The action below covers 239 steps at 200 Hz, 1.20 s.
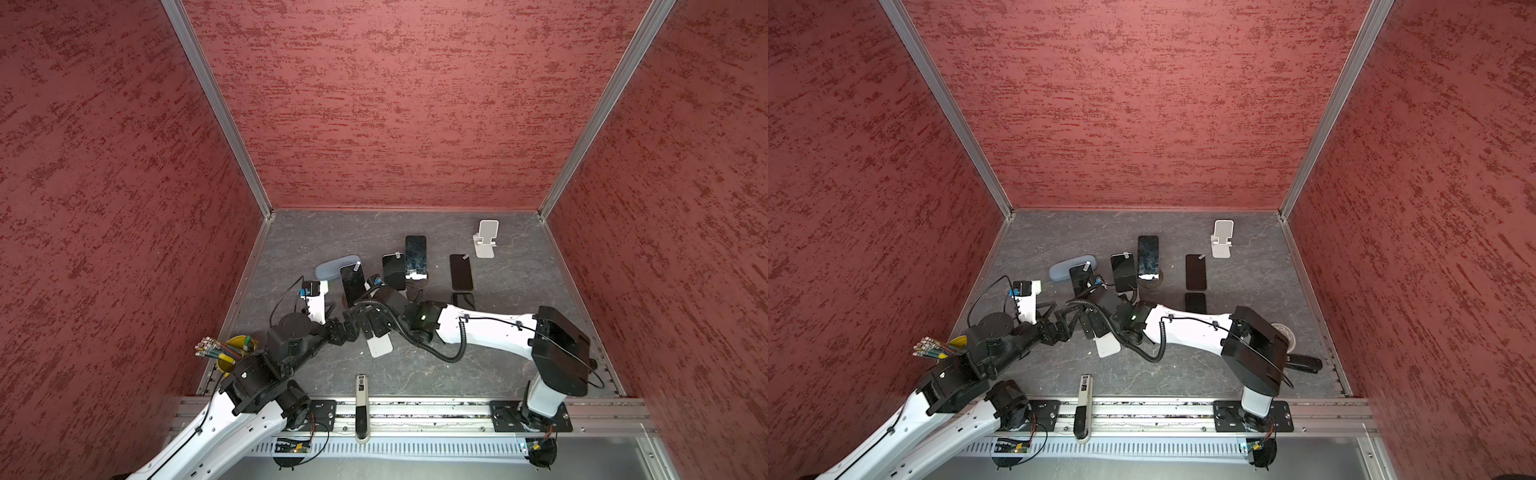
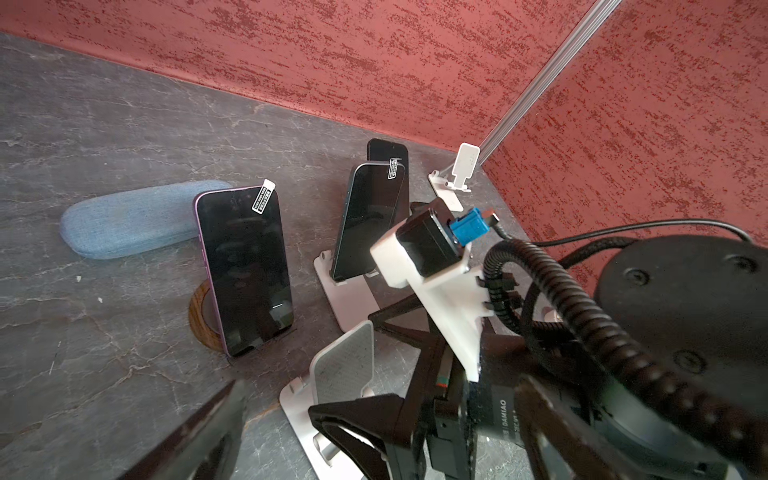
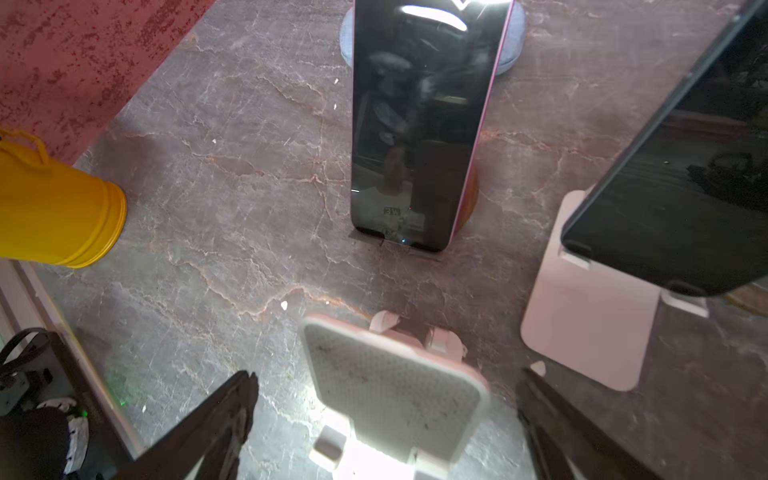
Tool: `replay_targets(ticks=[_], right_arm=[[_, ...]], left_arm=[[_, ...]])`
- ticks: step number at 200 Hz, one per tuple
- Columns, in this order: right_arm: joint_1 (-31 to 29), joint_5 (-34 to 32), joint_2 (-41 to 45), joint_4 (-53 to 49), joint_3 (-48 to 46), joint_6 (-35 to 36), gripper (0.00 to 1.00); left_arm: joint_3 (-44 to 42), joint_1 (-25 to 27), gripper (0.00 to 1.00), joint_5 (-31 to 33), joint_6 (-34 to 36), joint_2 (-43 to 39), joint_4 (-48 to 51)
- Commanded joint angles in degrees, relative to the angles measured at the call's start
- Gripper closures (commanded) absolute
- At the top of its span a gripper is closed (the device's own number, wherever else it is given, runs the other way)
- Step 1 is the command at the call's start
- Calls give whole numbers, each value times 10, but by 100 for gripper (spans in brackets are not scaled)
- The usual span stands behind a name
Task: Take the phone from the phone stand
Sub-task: 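Move the right gripper back to the emptied white stand, then close the right gripper on the empty white stand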
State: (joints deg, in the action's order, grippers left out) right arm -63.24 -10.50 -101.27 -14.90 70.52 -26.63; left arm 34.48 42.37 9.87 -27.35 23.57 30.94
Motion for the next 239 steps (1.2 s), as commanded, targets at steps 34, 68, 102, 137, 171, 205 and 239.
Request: replay_targets(ticks=[34, 68, 102, 137, 171, 205, 239], right_arm=[[-4, -72, -27, -7, 26, -35, 5], [-5, -84, -33, -8, 26, -43, 13], [-5, -78, -36, -3, 24, -45, 27], [-5, -78, -29, 2, 16, -47, 38], [-5, -93, -8, -9, 10, -39, 43], [-4, -113, 14, -33, 1, -30, 44], [3, -108, 48, -46, -23, -32, 44]], left_arm=[[0, -4, 1, -9, 11, -21, 11], [0, -5, 1, -7, 13, -22, 13], [0, -5, 1, -10, 11, -21, 14], [0, -5, 0, -8, 9, -22, 17], [-2, -6, 1, -10, 8, -21, 18], [-4, -6, 1, -18, 8, -15, 11], [-9, -5, 1, -39, 11, 15, -24]])
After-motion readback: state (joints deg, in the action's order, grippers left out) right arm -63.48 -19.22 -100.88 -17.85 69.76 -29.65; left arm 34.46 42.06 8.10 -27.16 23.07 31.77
